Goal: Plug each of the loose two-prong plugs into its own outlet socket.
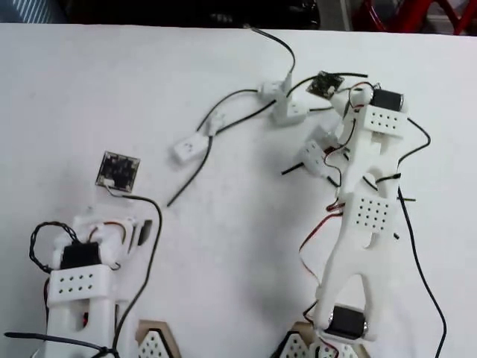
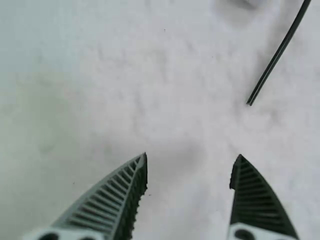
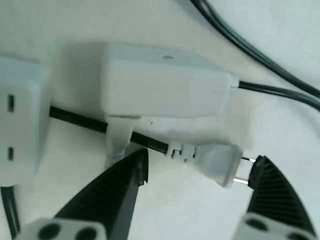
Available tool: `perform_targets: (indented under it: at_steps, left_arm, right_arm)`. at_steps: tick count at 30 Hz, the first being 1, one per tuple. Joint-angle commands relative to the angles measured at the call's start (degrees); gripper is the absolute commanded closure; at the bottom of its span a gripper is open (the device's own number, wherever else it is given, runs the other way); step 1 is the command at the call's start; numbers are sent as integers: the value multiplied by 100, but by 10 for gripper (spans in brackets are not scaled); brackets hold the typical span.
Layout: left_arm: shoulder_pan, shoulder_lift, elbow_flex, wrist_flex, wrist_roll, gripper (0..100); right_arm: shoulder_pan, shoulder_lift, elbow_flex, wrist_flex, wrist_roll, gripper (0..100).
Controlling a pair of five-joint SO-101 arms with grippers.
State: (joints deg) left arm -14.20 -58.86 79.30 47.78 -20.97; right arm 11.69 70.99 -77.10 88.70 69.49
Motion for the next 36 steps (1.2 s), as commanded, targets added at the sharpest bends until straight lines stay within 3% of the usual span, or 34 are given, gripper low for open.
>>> perform_targets:
  at_steps: [1, 5, 10, 18, 30, 36]
  left_arm:
    - [-48, -101, -9, -114, -70, 732]
    - [-48, -101, -9, -114, -70, 732]
    - [-48, -101, -9, -114, -70, 732]
    - [-48, -101, -9, -114, -70, 732]
    - [-48, -101, -9, -114, -70, 732]
    - [-48, -101, -9, -114, -70, 732]
  right_arm:
    - [-75, 22, -264, -163, 70, 683]
    - [-75, 312, -264, -163, 70, 715]
    - [-66, 418, -273, -92, 70, 988]
    - [-57, -259, -264, 963, 26, 982]
    - [92, -629, -246, 998, 26, 975]
    - [-22, -760, -211, 989, 26, 786]
